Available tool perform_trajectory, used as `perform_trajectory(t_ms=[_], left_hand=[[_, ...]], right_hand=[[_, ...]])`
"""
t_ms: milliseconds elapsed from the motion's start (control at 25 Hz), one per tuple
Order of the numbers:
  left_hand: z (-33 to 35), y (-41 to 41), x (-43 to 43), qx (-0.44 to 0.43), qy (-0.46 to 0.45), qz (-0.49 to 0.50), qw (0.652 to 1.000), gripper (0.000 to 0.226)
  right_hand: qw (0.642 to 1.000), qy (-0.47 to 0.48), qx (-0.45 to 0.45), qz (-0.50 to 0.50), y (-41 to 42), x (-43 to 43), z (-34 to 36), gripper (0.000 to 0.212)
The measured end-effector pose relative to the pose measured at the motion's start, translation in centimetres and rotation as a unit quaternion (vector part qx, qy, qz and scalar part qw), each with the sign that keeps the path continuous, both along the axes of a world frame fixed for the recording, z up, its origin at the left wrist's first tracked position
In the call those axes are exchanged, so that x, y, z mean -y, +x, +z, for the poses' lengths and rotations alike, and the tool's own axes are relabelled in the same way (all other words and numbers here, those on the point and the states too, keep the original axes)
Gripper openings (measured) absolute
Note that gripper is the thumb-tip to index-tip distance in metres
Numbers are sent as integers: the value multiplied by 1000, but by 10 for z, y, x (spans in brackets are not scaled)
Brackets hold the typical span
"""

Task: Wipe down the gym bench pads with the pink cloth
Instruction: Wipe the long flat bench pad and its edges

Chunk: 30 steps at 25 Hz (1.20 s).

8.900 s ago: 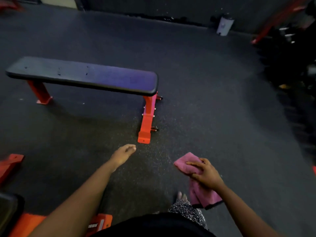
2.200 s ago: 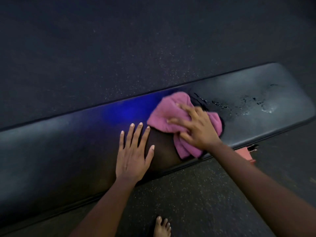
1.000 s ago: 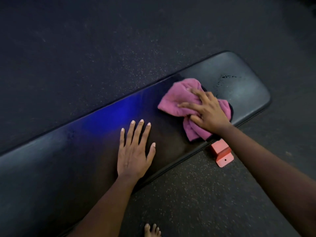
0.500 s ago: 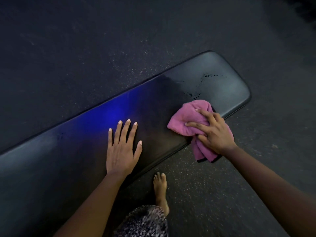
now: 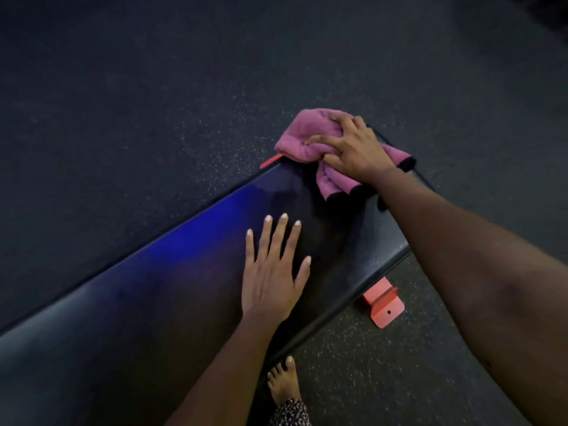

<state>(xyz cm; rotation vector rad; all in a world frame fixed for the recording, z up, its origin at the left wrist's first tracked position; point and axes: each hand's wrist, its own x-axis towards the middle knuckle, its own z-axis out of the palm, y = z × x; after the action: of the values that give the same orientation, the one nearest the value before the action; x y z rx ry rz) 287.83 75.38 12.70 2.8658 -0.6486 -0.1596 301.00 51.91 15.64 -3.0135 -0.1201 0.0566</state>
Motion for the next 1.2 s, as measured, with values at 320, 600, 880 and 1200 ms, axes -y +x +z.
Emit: perform_trajectory(t_ms=[320, 600, 880, 1200], left_hand=[[-2, 2, 1, 7, 32, -7, 999, 60], [4, 1, 4, -19, 31, -5, 999, 61], [14, 16, 69, -9, -46, -7, 999, 57], [-4, 26, 132, 15, 15, -54, 998, 57]], right_hand=[[1000, 28, 11, 1, -49, 26, -3, 44], [996, 73, 22, 39, -200, 52, -5, 41], [995, 57, 25, -82, -109, 75, -4, 45], [969, 176, -159, -74, 45, 119, -15, 62]])
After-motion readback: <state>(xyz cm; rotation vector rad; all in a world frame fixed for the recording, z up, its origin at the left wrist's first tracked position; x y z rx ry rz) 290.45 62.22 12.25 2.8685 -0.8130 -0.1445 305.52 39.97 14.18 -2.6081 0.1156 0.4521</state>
